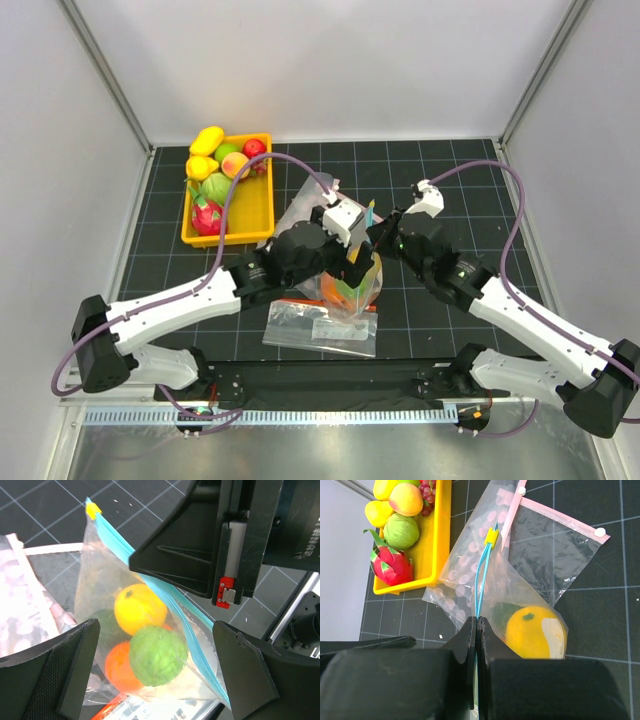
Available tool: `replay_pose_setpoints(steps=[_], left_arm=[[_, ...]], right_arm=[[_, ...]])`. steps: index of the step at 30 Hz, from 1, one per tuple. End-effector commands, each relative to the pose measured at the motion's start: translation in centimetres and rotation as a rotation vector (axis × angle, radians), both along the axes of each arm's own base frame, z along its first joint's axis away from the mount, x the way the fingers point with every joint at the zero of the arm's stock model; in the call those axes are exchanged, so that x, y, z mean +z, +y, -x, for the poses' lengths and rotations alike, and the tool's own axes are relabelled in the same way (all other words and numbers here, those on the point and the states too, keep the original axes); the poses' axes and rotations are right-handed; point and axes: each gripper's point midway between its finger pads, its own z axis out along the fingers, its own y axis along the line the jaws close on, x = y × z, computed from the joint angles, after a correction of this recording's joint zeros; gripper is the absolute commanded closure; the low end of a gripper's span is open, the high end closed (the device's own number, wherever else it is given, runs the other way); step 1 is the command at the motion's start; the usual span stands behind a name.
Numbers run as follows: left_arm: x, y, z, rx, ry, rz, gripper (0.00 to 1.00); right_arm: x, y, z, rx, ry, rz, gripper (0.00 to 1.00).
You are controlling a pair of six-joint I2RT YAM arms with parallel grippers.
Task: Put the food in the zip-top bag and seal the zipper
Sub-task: Adjust the zipper food storage bag at the center of the board.
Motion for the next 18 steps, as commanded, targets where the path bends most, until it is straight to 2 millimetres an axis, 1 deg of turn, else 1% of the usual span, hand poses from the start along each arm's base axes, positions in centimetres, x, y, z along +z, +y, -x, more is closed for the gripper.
replay_pose_setpoints(steps=[1, 6, 7, 8, 9, 10, 13, 18], left_arm=[[4.8, 0.7, -0.2, 0.052, -0.062, 0.1, 0.0], [4.9, 0.8, 0.2, 0.103, -0.092, 0.052, 0.0], [4.3, 0.5, 0.1, 0.109, -0.095, 0.025, 0.0], [4.6, 0.6, -0.1, 0.137, -0.11, 0.016, 0.0], [4.6, 0.3, 0.2, 0.139, -0.117, 0.009, 0.0], [4.0, 0.2, 0.2, 0.146, -0.121, -0.019, 0.0], [4.1, 0.0, 0.3, 0.176, -0.145, -0.04, 0.0], [4.4, 0.2, 0.4, 0.194, -0.161, -0.045, 0.0]], right_arm=[[1.9, -0.2, -0.3, -0.013, -0.057, -0.026, 0.99], [2.0, -0.4, -0.2, -0.02, -0.062, -0.022, 0.99], [2.1, -0.5, -0.2, -0.022, -0.063, -0.024, 0.99], [2.1, -0.5, -0.2, -0.025, -0.062, -0.022, 0.99], [2.1, -0.5, -0.2, -0.025, -0.062, -0.022, 0.99], [2.2, -0.6, -0.2, -0.027, -0.066, -0.021, 0.99], [2.1, -0.6, -0.2, -0.027, -0.064, -0.02, 0.99], [1.9, -0.7, -0.2, -0.027, -0.061, -0.011, 0.99]])
